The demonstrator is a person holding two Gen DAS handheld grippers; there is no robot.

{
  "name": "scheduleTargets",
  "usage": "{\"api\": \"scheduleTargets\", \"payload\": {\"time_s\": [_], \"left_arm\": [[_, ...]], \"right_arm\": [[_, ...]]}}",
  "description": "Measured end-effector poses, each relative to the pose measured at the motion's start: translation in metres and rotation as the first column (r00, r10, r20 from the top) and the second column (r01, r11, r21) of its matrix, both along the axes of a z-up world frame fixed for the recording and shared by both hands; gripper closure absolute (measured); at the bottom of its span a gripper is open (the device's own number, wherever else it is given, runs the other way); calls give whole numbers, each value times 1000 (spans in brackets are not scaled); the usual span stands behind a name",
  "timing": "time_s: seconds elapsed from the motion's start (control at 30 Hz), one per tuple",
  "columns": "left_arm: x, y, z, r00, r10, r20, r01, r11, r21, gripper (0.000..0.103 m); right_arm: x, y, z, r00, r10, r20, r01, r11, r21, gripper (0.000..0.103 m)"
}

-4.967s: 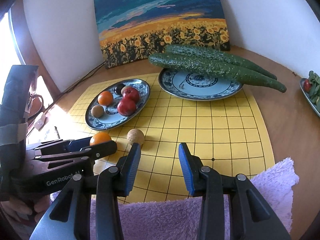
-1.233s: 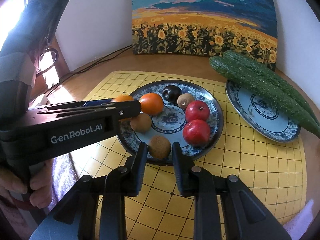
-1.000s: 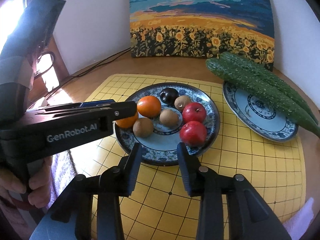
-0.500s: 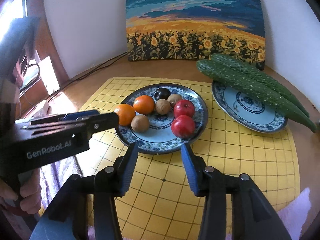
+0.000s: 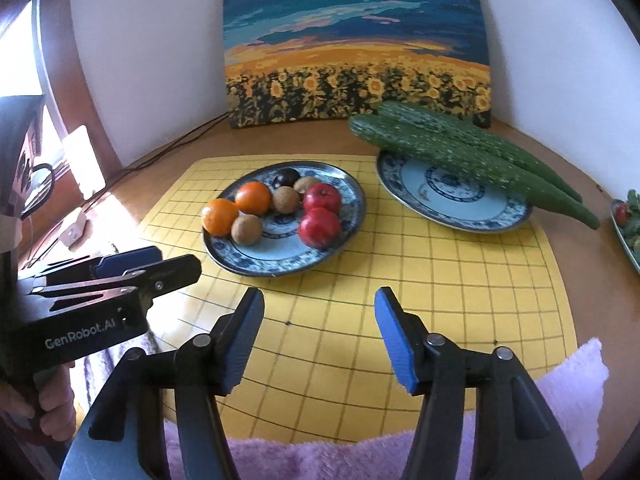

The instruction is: Organize fruits

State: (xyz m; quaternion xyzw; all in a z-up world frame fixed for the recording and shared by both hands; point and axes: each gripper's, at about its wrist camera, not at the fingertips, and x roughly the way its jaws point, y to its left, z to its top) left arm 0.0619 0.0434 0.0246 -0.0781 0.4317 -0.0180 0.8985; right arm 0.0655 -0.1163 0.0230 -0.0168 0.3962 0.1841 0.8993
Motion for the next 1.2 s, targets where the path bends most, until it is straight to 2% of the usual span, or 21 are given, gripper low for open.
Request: {"api": "scheduleTargets", "payload": {"time_s": [0.33, 0.47, 0.7, 0.9, 1.2], "left_arm": [[0, -14, -15, 1000, 19, -20, -17, 998, 62, 35], [2, -16, -20, 999, 36, -28, -33, 996, 85, 34], [3, -21, -26, 998, 43, -35, -38, 993, 116, 30], [4, -25, -28, 998, 52, -31, -47, 988, 145, 28], [3, -23, -28, 998, 65, -19, -62, 987, 145, 28]], "right_arm": [[3, -17, -14, 998, -56, -18, 56, 998, -10, 34], [5, -17, -17, 998, -61, -30, 60, 998, -22, 30], [13, -24, -24, 991, -106, -76, 105, 994, -23, 29], [12, -20, -25, 991, -107, -75, 104, 993, -51, 26], [13, -19, -25, 992, -102, -77, 99, 994, -48, 23]]}}
